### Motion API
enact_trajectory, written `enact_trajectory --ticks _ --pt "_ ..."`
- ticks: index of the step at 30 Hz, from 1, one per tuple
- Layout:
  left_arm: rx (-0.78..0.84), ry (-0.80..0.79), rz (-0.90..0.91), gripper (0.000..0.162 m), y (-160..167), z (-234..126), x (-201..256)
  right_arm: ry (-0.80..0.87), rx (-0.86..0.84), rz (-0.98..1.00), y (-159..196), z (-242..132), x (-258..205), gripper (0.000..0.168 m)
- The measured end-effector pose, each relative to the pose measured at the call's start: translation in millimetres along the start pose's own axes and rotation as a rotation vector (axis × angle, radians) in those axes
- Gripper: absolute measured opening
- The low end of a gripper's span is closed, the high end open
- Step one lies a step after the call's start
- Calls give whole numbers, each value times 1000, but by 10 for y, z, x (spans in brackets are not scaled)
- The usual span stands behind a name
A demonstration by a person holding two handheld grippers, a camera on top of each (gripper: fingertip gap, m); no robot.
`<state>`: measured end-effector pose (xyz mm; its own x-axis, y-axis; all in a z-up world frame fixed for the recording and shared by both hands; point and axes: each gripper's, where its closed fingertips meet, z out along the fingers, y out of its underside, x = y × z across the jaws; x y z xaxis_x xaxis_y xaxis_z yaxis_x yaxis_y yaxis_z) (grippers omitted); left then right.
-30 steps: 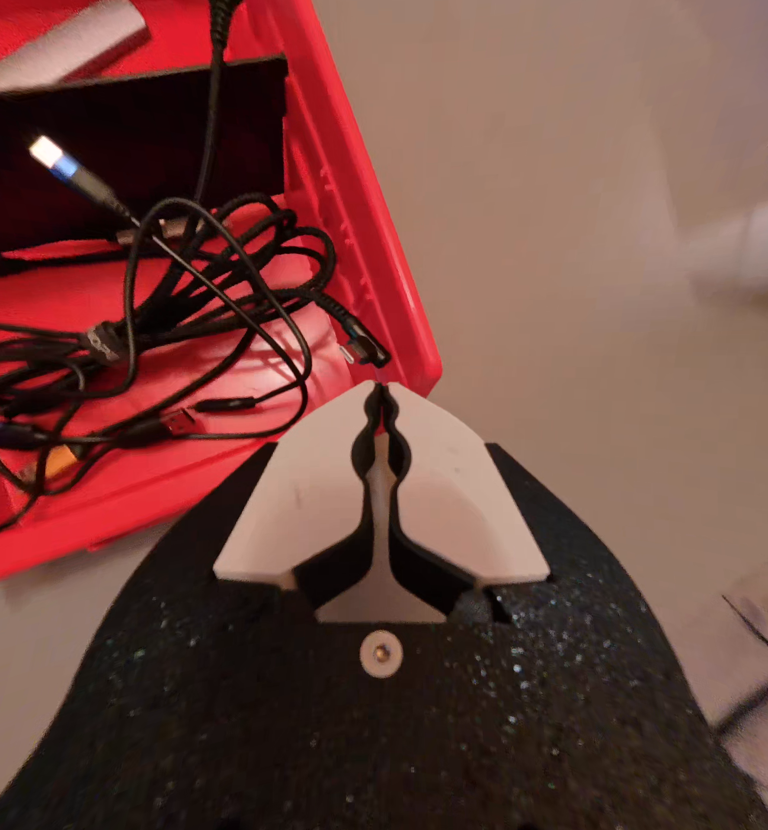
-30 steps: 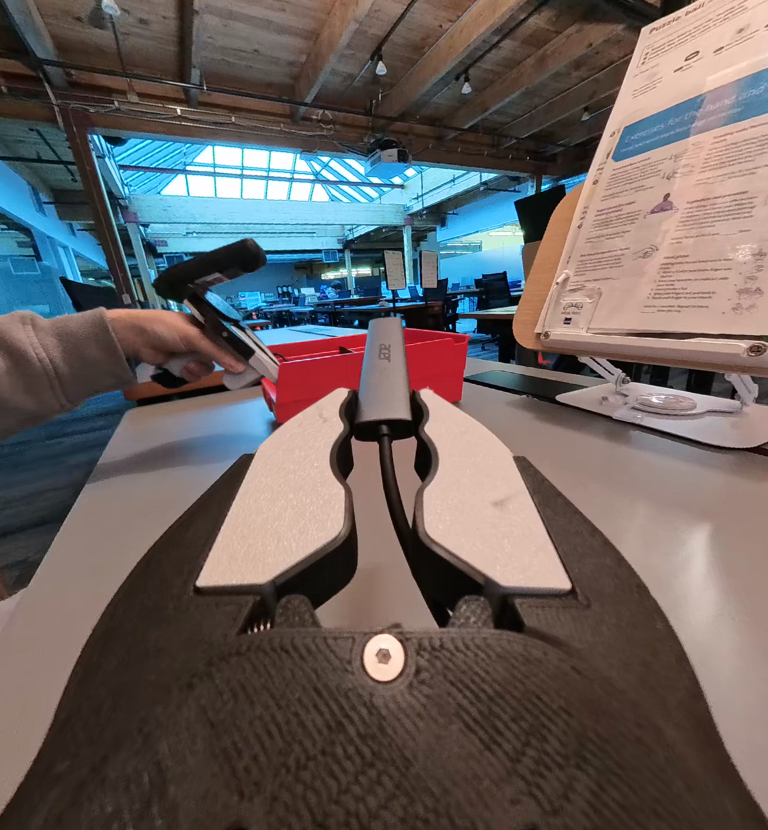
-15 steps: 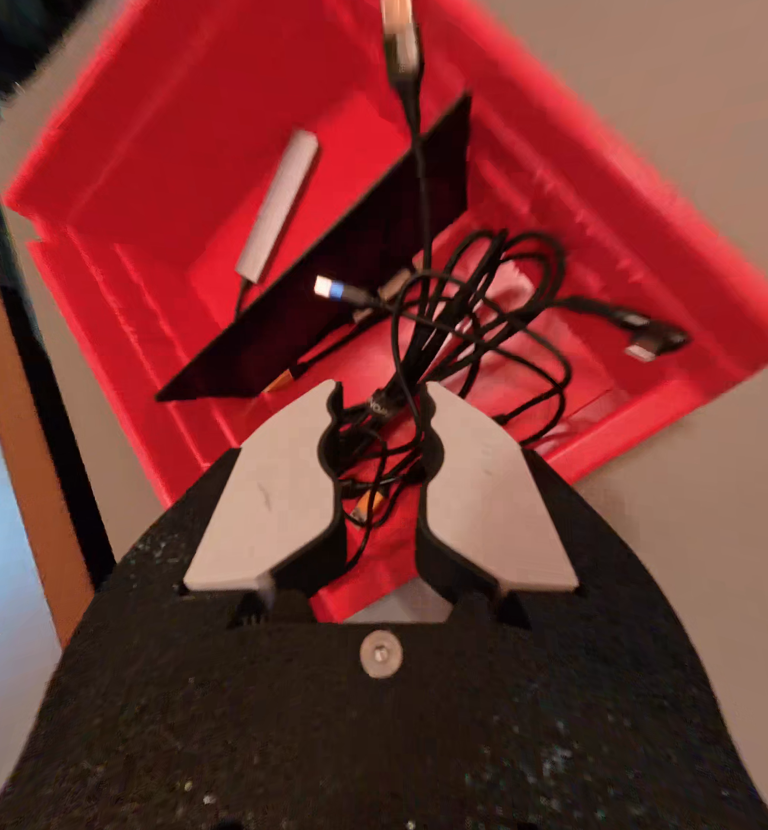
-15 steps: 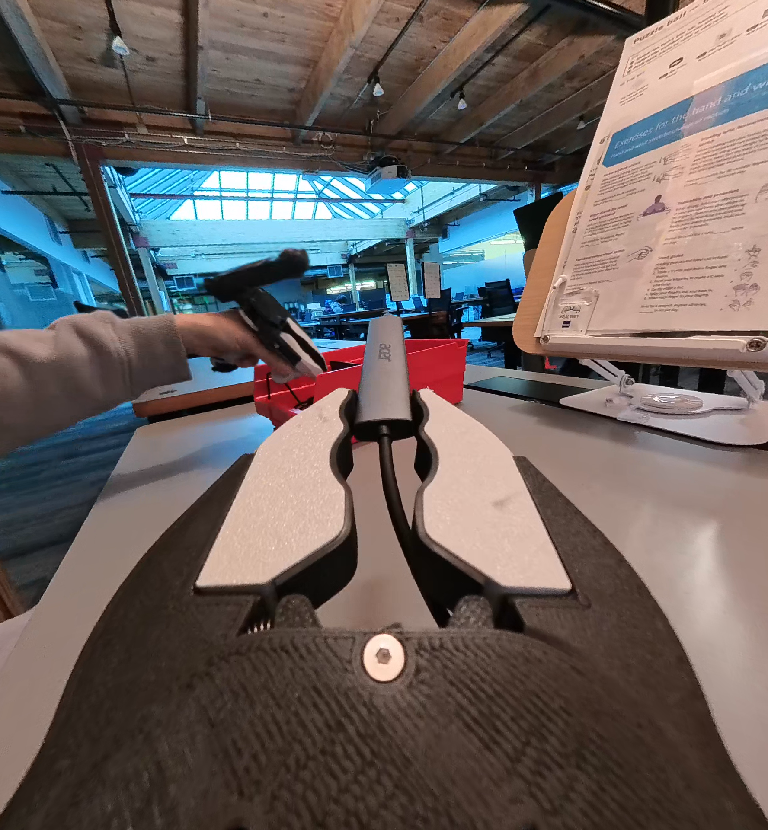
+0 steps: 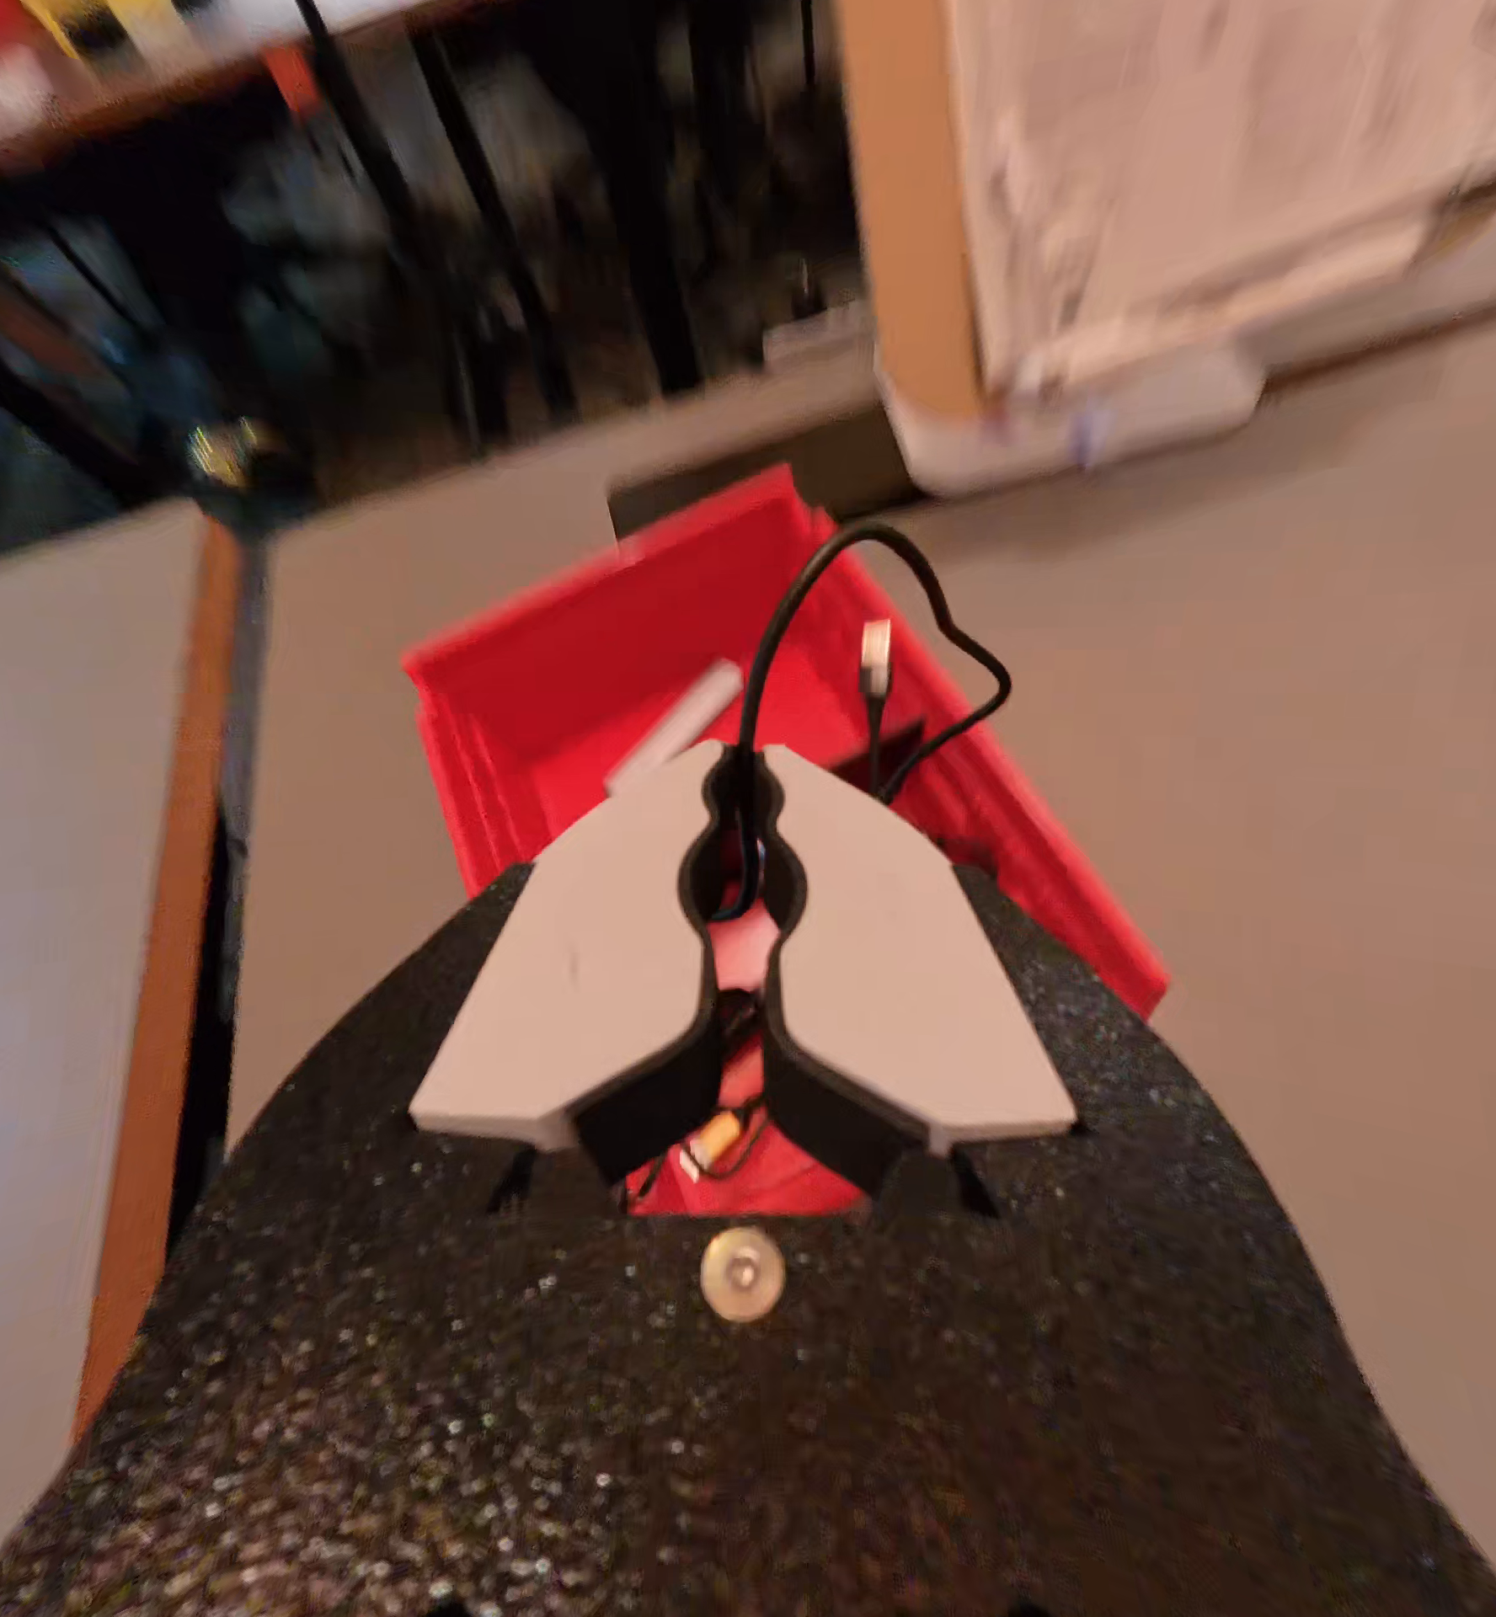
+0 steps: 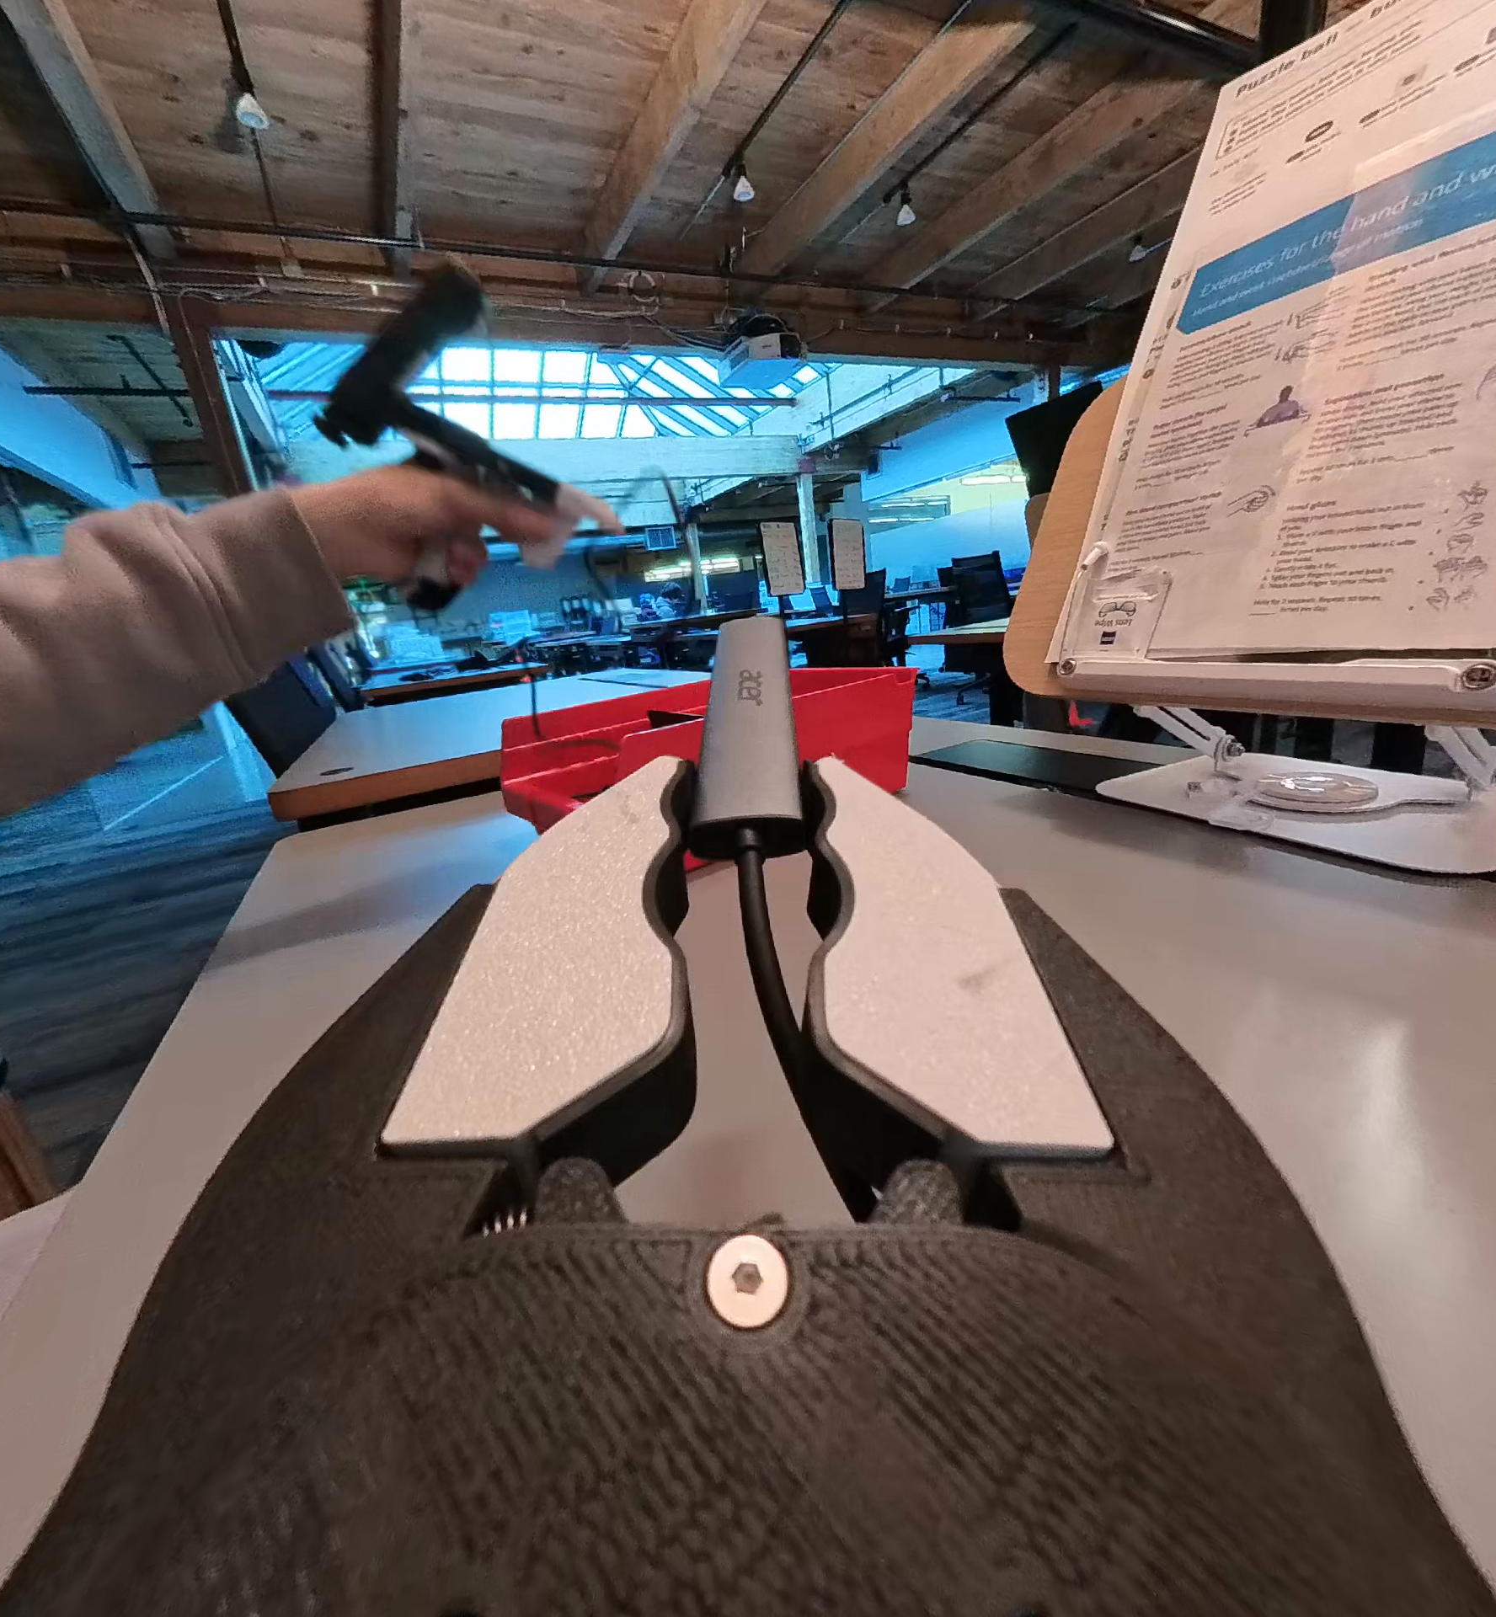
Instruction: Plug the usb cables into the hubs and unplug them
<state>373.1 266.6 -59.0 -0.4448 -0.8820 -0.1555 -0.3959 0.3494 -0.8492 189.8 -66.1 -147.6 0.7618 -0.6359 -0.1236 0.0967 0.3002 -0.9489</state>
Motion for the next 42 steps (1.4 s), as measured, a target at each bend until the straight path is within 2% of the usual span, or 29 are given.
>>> enact_trajectory --ticks 1,6,10,13,16,19,21,24,28,32,37,39,42 --pt "89 -3 8 2 -263 -186 20 0 0 2 0 0 2 23" --pt "459 22 78 2 -1388 -1168 365 8 15 13 -17 -15 22 23" --pt "686 24 171 2 -2076 -1889 712 12 28 22 -32 -29 35 23" --pt "797 50 201 2 -2493 -2296 927 14 36 27 -42 -38 43 23" --pt "826 137 215 2 -2747 -2471 1178 21 51 43 -59 -53 69 23" --pt "789 230 231 2 -2776 -2395 1455 43 79 64 -93 -88 126 23" --pt "738 310 239 2 -2629 -2206 1671 71 89 55 -111 -116 169 23" --pt "623 387 254 2 -2153 -1730 1957 154 109 33 -141 -167 269 23" --pt "427 455 330 2 -1047 -987 2278 156 115 41 -153 -189 289 23" --pt "308 481 360 2 133 -511 2359 137 110 45 -148 -181 272 23" --pt "80 358 379 3 1457 -135 2091 124 106 44 -142 -169 263 23" --pt "50 339 482 3 1759 -147 2031 119 104 43 -140 -165 255 23" --pt "37 313 624 8 1996 -261 1933 119 101 32 -138 -162 244 23"
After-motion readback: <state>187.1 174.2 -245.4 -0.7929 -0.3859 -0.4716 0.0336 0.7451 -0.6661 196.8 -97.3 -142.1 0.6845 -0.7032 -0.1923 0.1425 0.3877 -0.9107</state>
